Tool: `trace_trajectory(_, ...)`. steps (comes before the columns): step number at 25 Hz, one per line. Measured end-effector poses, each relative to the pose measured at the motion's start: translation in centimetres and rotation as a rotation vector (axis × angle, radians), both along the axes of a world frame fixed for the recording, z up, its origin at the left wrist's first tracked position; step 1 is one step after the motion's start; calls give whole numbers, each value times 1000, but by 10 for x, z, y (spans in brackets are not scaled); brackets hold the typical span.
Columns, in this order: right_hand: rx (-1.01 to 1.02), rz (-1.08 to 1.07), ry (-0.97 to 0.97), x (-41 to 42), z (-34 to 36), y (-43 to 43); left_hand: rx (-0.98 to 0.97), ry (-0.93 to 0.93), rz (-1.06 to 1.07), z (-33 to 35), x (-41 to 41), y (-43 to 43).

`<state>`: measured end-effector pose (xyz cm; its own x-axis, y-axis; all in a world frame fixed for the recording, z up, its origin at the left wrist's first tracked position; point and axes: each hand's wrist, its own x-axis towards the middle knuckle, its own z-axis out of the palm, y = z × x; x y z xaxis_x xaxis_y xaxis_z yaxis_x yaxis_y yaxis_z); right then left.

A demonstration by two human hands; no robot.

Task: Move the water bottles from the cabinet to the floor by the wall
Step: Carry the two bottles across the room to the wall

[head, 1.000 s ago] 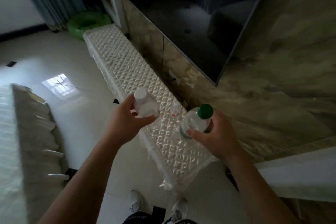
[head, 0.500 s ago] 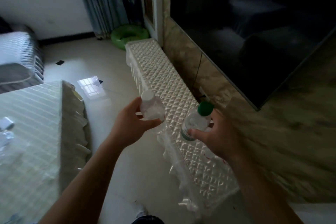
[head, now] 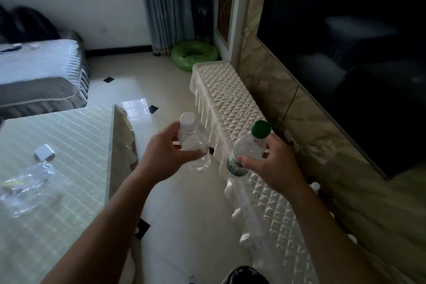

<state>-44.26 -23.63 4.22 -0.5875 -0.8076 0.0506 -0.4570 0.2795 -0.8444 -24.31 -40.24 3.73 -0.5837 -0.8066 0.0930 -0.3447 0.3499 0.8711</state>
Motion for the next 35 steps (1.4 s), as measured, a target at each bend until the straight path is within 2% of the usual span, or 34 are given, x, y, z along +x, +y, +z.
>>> trace_trajectory(9, -17, 134, -34, -29, -3, -132, 31, 6, 107, -14, -9, -107)
trace_trajectory(14, -40, 199, -42, -76, -14, -235, 13, -21, 181, -12, -49, -186)
trace_trajectory(22, -22, 338, -5, -145, -2, -377, 59, 70, 326, -6, -101, -296)
trace_trajectory(28, -13, 366, -15, -162, -3, -473, 74, 109, 369, -9, -115, -382)
trace_trajectory(35, -8, 336, -17, -161, -9, -612, 72, 111, 334, -21, -117, -531)
